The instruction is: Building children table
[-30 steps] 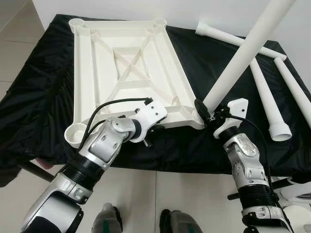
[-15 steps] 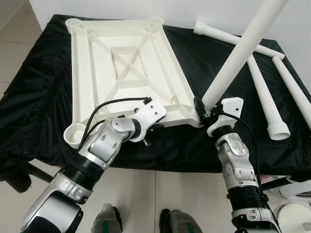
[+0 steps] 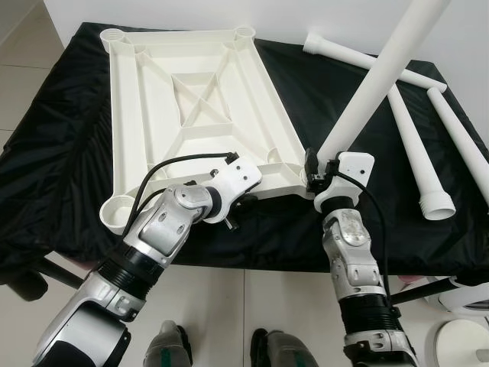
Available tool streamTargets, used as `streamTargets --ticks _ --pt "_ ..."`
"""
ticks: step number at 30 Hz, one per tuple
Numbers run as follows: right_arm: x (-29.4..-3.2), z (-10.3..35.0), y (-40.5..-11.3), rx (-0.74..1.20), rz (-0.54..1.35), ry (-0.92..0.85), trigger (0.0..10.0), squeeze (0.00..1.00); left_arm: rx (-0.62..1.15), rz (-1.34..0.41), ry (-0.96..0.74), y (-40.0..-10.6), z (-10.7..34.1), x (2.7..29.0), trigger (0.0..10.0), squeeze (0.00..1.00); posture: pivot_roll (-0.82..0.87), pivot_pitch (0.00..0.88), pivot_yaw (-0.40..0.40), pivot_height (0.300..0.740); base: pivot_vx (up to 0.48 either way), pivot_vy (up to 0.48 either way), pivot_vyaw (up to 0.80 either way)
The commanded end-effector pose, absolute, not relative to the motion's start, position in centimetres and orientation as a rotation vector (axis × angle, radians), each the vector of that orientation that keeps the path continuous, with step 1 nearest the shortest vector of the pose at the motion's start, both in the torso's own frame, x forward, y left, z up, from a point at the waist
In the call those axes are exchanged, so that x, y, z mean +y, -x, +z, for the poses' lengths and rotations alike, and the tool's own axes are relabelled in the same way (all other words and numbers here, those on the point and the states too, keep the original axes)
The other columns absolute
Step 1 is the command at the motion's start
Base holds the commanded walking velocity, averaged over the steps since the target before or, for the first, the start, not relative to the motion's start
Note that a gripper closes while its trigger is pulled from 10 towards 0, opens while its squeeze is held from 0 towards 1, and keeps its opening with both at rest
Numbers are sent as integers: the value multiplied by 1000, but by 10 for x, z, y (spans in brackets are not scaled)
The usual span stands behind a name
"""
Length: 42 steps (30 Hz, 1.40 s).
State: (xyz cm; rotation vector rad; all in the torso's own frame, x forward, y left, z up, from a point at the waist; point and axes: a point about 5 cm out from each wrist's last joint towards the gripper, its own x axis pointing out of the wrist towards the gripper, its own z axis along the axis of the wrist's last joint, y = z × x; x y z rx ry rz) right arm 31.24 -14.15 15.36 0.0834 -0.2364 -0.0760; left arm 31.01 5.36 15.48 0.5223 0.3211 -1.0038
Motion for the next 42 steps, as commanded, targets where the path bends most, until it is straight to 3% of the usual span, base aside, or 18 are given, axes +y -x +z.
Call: streamTargets --ticks 1,10,24,25,26,27,42 --pt "-157 145 -311 -187 -210 -76 10000 0 274 -1037 -542 -306 164 48 10000 0 32 126 -39 740 0 0 0" --pt "-156 140 -307 -164 -374 -75 10000 0 275 -1037 -542 -305 164 48 10000 0 39 115 -42 740 0 0 0" --pt "-155 140 -307 -161 -374 -71 10000 0 270 -1041 -543 -304 163 46 10000 0 34 103 -47 740 0 0 0" --pt "-154 140 -307 -162 -360 -75 10000 392 270 -1042 -544 -304 163 46 10000 0 34 100 -46 740 0 0 0" --pt "-154 140 -307 -163 -351 -77 10000 392 270 -1042 -544 -304 163 46 10000 0 34 100 -46 740 0 0 0" --pt "-153 140 -307 -166 -332 -82 10000 1000 269 -1043 -544 -304 163 46 10000 0 36 96 -46 740 0 0 0" --pt "-154 144 -312 -188 -181 -101 10000 1000 266 -1045 -545 -305 163 44 10000 0 30 91 -51 740 0 0 0"
